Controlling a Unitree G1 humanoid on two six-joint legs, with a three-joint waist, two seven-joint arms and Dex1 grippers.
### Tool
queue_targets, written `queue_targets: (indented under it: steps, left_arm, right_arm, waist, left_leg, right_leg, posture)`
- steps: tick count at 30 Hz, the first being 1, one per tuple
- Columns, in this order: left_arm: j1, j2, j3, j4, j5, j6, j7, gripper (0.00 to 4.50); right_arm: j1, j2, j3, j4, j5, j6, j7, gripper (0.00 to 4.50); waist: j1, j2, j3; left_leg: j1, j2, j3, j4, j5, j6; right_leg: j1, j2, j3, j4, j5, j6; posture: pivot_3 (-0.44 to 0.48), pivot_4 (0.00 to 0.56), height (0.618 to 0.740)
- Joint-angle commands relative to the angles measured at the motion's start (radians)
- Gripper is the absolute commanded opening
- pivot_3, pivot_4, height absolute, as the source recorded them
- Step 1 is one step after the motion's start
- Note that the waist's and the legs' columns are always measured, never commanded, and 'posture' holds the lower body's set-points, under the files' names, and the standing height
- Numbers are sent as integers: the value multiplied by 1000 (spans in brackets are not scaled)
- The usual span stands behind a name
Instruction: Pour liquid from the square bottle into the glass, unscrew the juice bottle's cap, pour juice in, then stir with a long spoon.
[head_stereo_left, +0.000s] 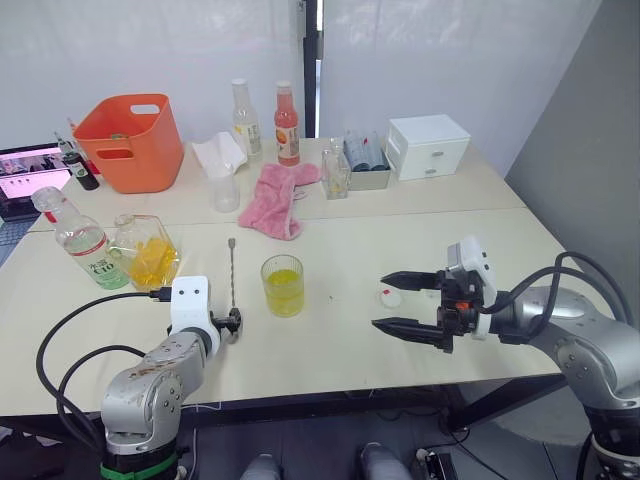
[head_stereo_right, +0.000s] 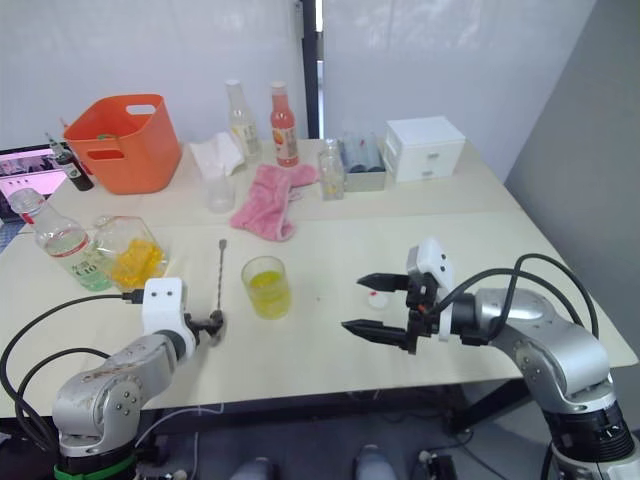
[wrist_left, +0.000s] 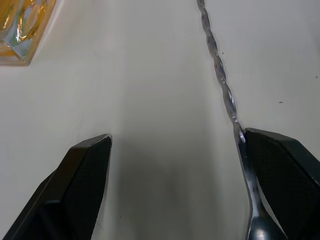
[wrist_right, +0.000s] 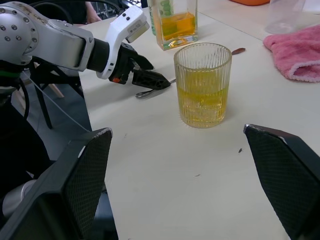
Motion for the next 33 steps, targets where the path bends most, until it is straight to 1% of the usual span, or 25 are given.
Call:
queue_targets:
  steps: [1, 3, 7, 9, 10, 11, 16, 18, 21, 24, 25, 28, 30, 33]
  left_arm:
    - [-11, -14, -40, 89, 23, -16, -36, 3323]
    - [-11, -16, -54, 100, 31, -23, -54, 2589]
    - [-17, -26, -59, 126, 46, -43, -81, 1267]
    - [-22, -27, -62, 142, 49, -52, -98, 674]
    - [-23, -27, -65, 146, 49, -56, -107, 290]
    - [-23, -27, -67, 149, 51, -62, -116, 35]
    - [-19, -19, -60, 159, 70, -107, -146, 35]
    - [-28, -4, -42, 168, 75, -157, -168, 35]
    - [-50, 37, 3, 174, 71, -228, -213, 35]
    - [-61, 83, 34, 159, 49, -251, -271, 35]
    - [-64, 104, 54, 151, 35, -255, -296, 35]
    - [-36, 211, 119, 130, -33, -315, -448, 35]
    - [-16, 262, 130, 134, -49, -330, -500, 35]
    - [55, 363, 162, 153, -78, -366, -625, 35]
  right_arm:
    - [2, 2, -38, -47, 36, 4, -20, 4500]
    - [5, 1, -40, -54, 43, 4, -32, 4500]
    - [9, -4, -50, -68, 61, 9, -52, 4500]
    - [11, -4, -55, -74, 66, 12, -65, 4500]
    - [13, -4, -57, -75, 68, 12, -69, 4500]
    - [14, -5, -57, -76, 68, 13, -73, 4500]
    - [16, -6, -58, -78, 75, 14, -91, 4500]
    - [16, -5, -55, -77, 75, 13, -99, 4500]
    - [16, -3, -51, -75, 73, 13, -109, 4500]
    - [13, -1, -48, -74, 71, 14, -114, 4500]
    - [10, 0, -45, -71, 69, 14, -116, 4500]
    - [-2, 8, -33, -66, 63, 14, -122, 4500]
    - [-6, 10, -29, -64, 60, 13, -124, 4500]
    - [-12, 14, -20, -54, 50, 6, -120, 4500]
  waist:
    - [4, 2, -1]
    - [9, 2, -1]
    - [23, 3, -2]
    - [29, 3, -2]
    - [30, 3, -2]
    - [31, 3, -2]
    - [32, 3, -2]
    - [32, 3, -2]
    - [31, 3, -2]
    - [25, 2, -1]
    - [24, 2, -1]
    - [15, 1, 0]
    - [10, 1, 0]
    - [4, 1, 0]
  left_leg:
    - [0, 0, 0, 0, 0, 0]
    - [0, 0, 0, 1, 0, 0]
    - [0, -1, 0, 2, 0, 0]
    - [0, -1, 0, 2, 0, 0]
    - [0, -1, 0, 2, 0, 0]
    - [-1, -1, 0, 3, 0, 0]
    - [0, -1, 0, 3, 0, 0]
    - [0, -1, 0, 3, 0, 0]
    - [-1, -1, 0, 3, 0, 0]
    - [-4, -1, 0, 3, 0, 0]
    - [-4, -1, 0, 3, 0, 0]
    - [-6, 0, 0, 3, 0, 0]
    - [-7, 0, 0, 2, 0, 0]
    - [-6, 0, 0, 2, 0, -1]
  right_leg:
    - [0, 0, 0, 0, 0, 0]
    - [1, 0, 0, 0, 0, 0]
    - [1, 0, 0, 0, 0, 1]
    - [1, -1, 0, -1, 1, 1]
    - [1, -1, 0, -1, 1, 2]
    - [2, -1, 0, -2, 1, 2]
    - [2, -1, 0, -2, 1, 2]
    - [2, -1, 0, -3, 1, 2]
    - [2, -1, 0, -2, 1, 2]
    - [-1, -1, 0, -2, 1, 2]
    - [-2, 0, 0, -2, 1, 2]
    - [-4, 0, 0, -3, 1, 2]
    - [-5, 0, 0, -2, 1, 2]
    - [-5, 0, 0, -3, 1, 1]
  posture:
    - [0, 150, 739]
    - [0, 150, 739]
    - [0, 150, 739]
    - [0, 150, 739]
    - [0, 150, 739]
    - [0, 150, 739]
    - [0, 150, 739]
    - [0, 150, 739]
    - [0, 150, 739]
    - [0, 150, 739]
    - [0, 150, 739]
    - [0, 150, 739]
    - [0, 150, 739]
    - [0, 150, 739]
